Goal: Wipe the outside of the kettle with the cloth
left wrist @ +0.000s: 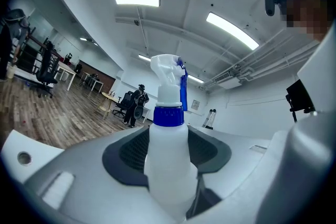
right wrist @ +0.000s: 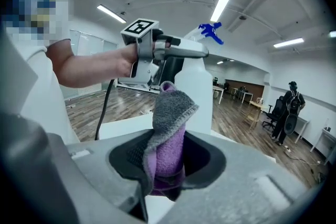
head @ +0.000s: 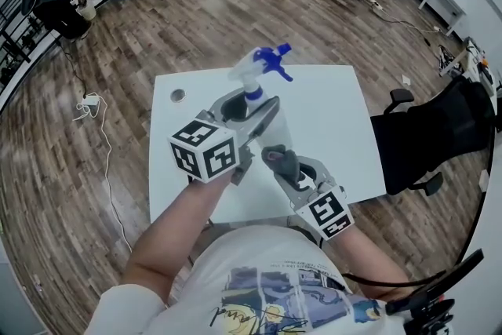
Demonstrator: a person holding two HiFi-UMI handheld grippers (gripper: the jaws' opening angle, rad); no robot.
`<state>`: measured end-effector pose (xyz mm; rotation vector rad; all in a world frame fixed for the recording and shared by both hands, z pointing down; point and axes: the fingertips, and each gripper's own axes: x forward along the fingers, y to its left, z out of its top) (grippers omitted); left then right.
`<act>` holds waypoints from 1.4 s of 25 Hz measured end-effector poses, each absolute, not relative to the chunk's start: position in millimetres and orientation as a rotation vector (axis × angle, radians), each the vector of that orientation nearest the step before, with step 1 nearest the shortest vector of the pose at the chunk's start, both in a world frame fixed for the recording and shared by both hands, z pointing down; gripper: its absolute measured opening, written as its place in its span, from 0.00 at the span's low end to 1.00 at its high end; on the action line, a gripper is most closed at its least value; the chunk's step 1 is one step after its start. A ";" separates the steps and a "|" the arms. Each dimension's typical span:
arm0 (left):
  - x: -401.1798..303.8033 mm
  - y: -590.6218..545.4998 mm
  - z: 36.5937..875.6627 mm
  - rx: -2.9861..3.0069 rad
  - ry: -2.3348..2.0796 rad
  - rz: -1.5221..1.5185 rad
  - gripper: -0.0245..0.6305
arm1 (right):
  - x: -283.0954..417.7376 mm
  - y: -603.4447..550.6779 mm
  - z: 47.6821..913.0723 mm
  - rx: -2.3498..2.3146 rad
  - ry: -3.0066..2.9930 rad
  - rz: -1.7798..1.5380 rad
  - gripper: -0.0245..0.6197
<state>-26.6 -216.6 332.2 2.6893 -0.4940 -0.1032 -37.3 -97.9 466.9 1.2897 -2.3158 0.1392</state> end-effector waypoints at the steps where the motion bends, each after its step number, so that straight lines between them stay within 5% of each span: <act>1: -25.6 -217.8 330.7 2.691 -0.498 -0.106 0.37 | -35.2 -97.2 473.1 1.285 -2.309 0.158 0.24; 16: 1.1 -214.3 331.7 2.681 -0.562 -0.089 0.37 | -38.7 -109.7 437.7 1.258 -2.399 0.081 0.24; 35: -3.2 -219.1 315.1 2.640 -0.703 -0.186 0.37 | 26.8 -89.6 526.3 1.127 -2.332 0.300 0.24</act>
